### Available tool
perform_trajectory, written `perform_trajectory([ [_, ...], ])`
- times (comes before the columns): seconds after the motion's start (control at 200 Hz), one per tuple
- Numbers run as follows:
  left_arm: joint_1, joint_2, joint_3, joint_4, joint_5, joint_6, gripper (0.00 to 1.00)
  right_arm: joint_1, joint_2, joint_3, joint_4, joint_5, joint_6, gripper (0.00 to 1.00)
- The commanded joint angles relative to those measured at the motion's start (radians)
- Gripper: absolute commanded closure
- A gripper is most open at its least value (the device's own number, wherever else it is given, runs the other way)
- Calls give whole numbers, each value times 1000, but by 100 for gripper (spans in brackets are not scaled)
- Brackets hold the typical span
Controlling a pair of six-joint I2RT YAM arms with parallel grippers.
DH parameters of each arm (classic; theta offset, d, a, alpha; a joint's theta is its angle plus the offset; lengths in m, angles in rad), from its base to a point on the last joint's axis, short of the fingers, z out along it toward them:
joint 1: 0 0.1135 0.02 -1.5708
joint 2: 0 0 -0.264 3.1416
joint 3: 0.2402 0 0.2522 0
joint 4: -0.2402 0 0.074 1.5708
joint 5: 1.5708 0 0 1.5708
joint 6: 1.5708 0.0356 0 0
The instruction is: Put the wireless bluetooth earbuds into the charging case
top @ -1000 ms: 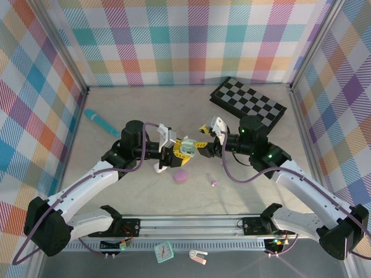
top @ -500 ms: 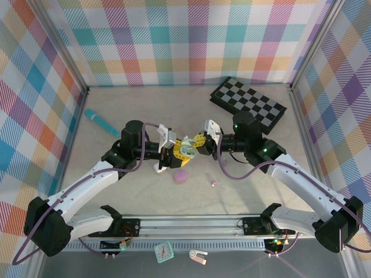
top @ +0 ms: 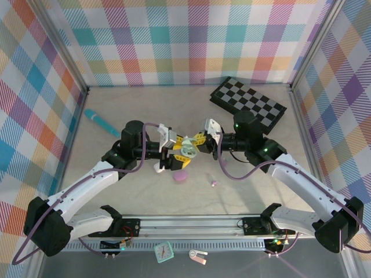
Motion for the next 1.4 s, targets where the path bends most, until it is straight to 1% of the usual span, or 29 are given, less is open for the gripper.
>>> perform_trajectory([
  [0.0,-4,-26,-12,37,-34,12,34,-4,-22,-10,93,50,34,100],
  [0.065,-4,-27,-12,38,-41,13,31,-4,-22,-16,111,76,41,100],
  [0.185,-4,-25,-19,52,-42,9,30,-4,-21,-19,123,80,46,100],
  [0.41,-4,-23,-21,71,-32,4,34,-4,-6,2,71,18,24,100],
  [0.65,-4,-22,-24,86,-22,-2,35,-2,13,20,30,-37,10,100],
  [0.93,-4,-16,-20,85,-7,-4,53,-2,31,27,36,-23,11,100],
  [1.005,-4,-15,-22,85,-7,-3,54,-2,28,26,45,-22,13,100],
  [1.265,-4,-13,-21,92,-8,-5,54,-3,18,18,60,-7,20,100],
  [1.395,-4,-13,-22,89,-4,-5,60,-3,19,16,60,-7,26,100],
])
